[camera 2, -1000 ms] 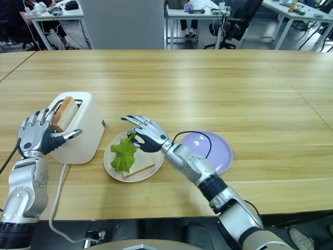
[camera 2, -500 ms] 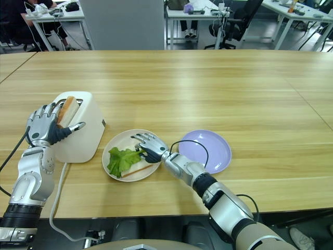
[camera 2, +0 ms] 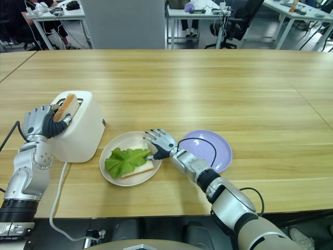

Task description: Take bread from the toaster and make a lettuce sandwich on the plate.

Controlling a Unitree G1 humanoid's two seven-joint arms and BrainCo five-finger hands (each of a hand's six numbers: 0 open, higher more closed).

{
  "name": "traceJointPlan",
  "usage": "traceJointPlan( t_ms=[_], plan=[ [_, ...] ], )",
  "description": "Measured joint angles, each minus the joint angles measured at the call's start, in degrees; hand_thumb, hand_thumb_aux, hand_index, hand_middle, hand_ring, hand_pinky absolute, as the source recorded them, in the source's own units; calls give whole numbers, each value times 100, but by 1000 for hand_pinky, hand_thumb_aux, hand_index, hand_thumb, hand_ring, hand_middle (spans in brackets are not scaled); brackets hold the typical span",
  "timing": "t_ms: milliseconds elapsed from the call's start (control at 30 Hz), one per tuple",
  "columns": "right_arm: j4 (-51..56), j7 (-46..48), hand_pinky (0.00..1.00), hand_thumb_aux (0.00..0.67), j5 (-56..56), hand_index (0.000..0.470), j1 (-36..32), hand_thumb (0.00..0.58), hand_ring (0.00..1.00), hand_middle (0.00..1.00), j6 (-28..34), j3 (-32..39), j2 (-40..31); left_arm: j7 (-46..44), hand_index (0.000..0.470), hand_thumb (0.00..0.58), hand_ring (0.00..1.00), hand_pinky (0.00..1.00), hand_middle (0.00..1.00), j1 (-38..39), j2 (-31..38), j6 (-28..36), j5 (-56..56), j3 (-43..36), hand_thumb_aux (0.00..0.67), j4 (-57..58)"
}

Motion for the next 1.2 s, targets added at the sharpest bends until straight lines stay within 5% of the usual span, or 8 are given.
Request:
traceJointPlan(
  t_ms=[400, 667, 1000, 1200],
  plan=[
    [-1359, 858, 0, 0, -113, 0, 581, 0, 0, 0, 33, 159, -974, -25, 460, 580, 1000, 1000, 1000, 32, 287, -437, -230, 499, 670, -1509],
    [-3278, 760, 0, 0, -23, 0, 1154, 0, 0, 0, 49, -543, -1714, -1426, 460, 580, 1000, 1000, 1000, -104, 294, -919, -1615, 268, 670, -2569],
    [-5428, 71, 0, 0, 145, 0, 2188, 0, 0, 0, -508, -1699, -2464, -3715, 460, 580, 1000, 1000, 1000, 96, -5, -1798, -3606, -1098, 670, -1355],
    [-6135, -33, 0, 0, 80, 0, 3102, 0, 0, 0, -1258, -1618, -2559, -4403, 460, 580, 1000, 1000, 1000, -332, -72, -2420, -3842, -1387, 670, 38]
  ],
)
